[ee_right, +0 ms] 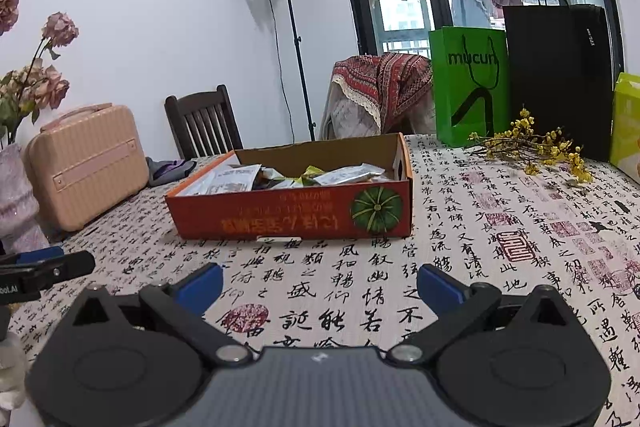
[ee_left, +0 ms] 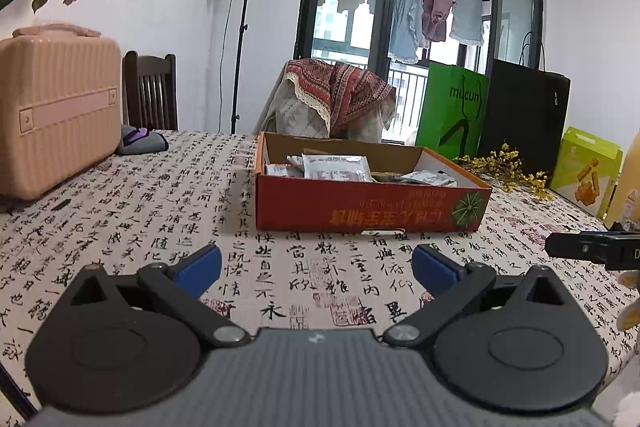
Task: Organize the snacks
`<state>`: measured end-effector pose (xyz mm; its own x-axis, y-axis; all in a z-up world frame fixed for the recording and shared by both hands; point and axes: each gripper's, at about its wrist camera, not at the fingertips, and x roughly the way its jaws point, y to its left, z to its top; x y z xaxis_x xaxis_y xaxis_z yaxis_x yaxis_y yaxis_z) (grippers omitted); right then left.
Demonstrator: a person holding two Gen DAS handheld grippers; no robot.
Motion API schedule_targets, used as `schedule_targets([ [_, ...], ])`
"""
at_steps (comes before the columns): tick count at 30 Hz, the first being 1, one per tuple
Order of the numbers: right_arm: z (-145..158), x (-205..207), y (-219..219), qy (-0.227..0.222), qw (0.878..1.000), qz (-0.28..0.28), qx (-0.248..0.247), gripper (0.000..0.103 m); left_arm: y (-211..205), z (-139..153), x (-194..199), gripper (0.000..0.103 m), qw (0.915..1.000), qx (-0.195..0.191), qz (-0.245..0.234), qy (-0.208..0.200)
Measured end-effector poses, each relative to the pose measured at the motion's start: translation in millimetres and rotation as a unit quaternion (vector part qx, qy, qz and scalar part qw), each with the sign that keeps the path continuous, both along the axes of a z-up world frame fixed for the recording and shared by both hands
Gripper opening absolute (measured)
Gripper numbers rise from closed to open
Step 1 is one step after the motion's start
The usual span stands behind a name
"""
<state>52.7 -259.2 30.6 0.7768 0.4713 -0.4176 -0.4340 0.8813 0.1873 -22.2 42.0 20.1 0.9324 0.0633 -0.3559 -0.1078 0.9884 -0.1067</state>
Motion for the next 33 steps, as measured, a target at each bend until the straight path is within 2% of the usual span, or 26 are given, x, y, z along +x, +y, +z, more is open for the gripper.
schedule_targets([
  [33, -5.7, 3.2, 3.0, 0.009, 1.000, 0.007, 0.000, 0.103, -8.5, 0.8, 1.3, 0.103, 0.9999, 0.003, -0.013, -0.001],
])
